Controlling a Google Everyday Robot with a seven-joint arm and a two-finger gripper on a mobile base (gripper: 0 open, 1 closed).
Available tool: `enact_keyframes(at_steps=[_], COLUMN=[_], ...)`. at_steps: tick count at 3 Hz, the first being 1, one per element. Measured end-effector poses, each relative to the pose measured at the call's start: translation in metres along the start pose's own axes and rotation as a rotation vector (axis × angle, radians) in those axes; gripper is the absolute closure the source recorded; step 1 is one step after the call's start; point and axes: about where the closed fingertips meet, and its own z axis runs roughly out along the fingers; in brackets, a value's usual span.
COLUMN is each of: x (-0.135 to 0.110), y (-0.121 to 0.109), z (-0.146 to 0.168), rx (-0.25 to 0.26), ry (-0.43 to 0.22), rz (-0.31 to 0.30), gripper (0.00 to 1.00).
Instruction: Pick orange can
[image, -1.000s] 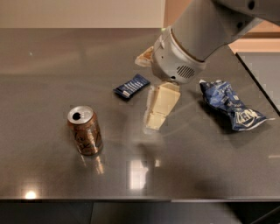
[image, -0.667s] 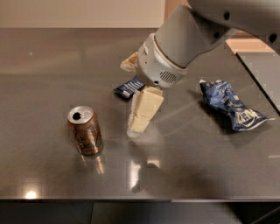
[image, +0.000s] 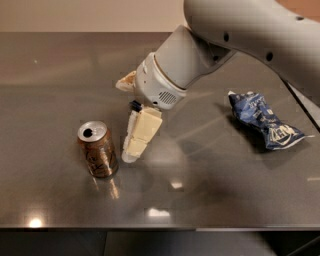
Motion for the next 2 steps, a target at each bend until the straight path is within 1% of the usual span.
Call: enact_keyframes(at_steps=[2], x=[-0.022], y=[0.013], z=[0.032], rx=[-0.084], ry=[-0.066], rz=[-0.041], gripper=[0.00])
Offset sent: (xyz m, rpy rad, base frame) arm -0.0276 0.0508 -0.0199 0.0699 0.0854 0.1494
